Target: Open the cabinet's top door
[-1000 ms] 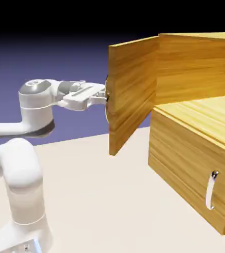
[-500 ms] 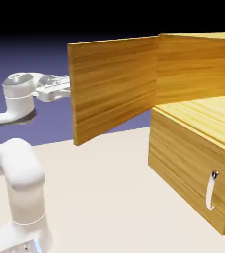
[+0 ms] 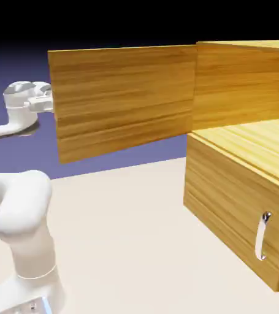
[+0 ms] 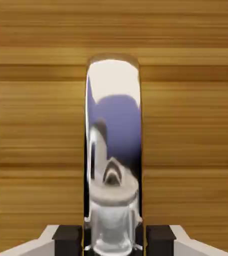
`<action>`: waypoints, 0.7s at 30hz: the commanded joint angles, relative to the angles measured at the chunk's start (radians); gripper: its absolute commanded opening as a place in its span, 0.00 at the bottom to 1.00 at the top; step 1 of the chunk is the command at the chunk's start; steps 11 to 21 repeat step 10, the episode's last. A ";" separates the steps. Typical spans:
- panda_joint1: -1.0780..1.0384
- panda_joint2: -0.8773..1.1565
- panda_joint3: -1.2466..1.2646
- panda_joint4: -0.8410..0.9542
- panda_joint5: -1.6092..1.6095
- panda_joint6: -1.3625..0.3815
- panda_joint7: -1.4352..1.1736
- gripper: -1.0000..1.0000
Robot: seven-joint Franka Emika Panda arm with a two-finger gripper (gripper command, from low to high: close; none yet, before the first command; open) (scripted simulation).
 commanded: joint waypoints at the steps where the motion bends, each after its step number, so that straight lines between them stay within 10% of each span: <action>1: -0.029 -0.001 0.014 0.036 0.007 -0.024 -0.005 0.00; 21: -0.286 -0.022 0.110 0.362 0.047 -0.241 -0.067 0.00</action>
